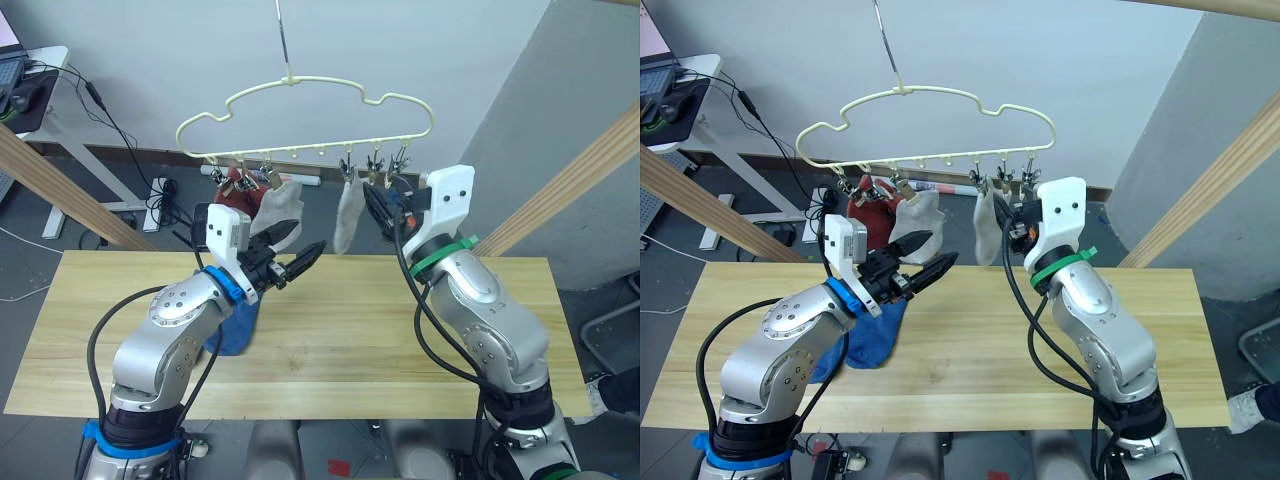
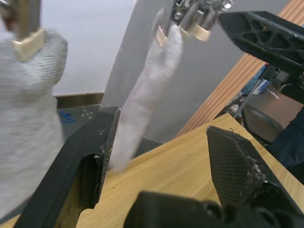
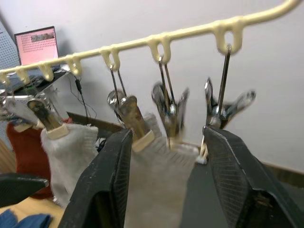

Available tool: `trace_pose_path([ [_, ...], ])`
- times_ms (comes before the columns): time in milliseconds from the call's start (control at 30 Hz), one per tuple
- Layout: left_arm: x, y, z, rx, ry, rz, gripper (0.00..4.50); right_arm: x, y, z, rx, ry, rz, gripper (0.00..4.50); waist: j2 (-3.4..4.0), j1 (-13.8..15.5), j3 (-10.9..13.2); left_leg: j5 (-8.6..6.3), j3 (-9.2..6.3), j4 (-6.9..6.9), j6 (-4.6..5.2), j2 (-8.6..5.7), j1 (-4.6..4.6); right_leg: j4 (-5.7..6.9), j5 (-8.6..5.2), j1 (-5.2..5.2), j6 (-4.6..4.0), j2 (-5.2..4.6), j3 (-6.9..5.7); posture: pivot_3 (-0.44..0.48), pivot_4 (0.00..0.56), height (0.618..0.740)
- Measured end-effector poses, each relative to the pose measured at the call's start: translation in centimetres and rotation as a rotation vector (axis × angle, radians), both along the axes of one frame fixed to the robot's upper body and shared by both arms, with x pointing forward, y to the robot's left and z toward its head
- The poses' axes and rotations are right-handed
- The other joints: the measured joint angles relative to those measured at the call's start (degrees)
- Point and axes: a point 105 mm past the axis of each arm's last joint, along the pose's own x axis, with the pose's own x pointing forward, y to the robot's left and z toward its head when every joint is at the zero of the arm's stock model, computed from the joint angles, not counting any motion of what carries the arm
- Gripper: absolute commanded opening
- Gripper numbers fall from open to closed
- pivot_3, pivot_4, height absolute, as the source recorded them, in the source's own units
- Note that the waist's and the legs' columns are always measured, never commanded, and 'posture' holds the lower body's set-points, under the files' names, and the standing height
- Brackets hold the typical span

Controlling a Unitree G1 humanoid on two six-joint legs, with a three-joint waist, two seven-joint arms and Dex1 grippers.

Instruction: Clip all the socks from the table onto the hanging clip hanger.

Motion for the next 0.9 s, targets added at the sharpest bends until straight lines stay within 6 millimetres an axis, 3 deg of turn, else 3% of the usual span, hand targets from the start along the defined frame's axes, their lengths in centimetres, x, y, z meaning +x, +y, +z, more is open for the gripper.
trace_pose_path([
  [167,-0.3,-0.2,0.5,0.001,-0.022,0.000,3.31,1.0,0.3,-0.1,0.000,0.001,-0.024,2.45,0.00,0.39,0.00,0.00,0.01,0.00,0.00,0.00,0.00,0.00,0.00,0.00,0.00,0.00,0.00,0.054,0.343,0.740],
  [267,-0.3,-0.2,0.4,0.003,-0.017,0.008,3.31,1.5,0.3,-0.1,0.002,-0.003,-0.040,1.82,0.00,0.58,0.00,0.00,0.00,0.00,0.00,-0.01,-0.01,0.00,0.00,0.01,-0.01,0.00,-0.01,0.054,0.343,0.740],
  [400,-0.5,-0.4,0.7,-0.003,-0.027,0.002,3.31,2.1,0.1,0.5,0.011,-0.023,-0.067,0.37,0.00,0.63,0.00,0.00,-0.01,0.01,0.00,0.00,-0.01,0.03,0.01,0.01,-0.01,0.00,-0.02,0.058,0.344,0.740],
  [800,-0.5,-0.5,0.8,-0.008,-0.031,-0.001,3.31,2.3,0.5,0.9,0.002,-0.043,-0.067,0.37,0.00,0.63,0.00,0.00,-0.01,0.02,0.00,0.00,0.00,0.09,0.01,0.00,-0.01,0.00,-0.02,0.054,0.349,0.740],
  [900,-0.5,-0.5,0.8,-0.009,-0.030,-0.001,3.31,2.3,0.5,1.1,-0.010,-0.053,-0.071,1.17,0.00,0.64,0.00,0.00,-0.01,0.02,0.00,-0.01,-0.01,0.09,0.01,0.00,-0.01,0.00,-0.02,0.054,0.349,0.740],
])
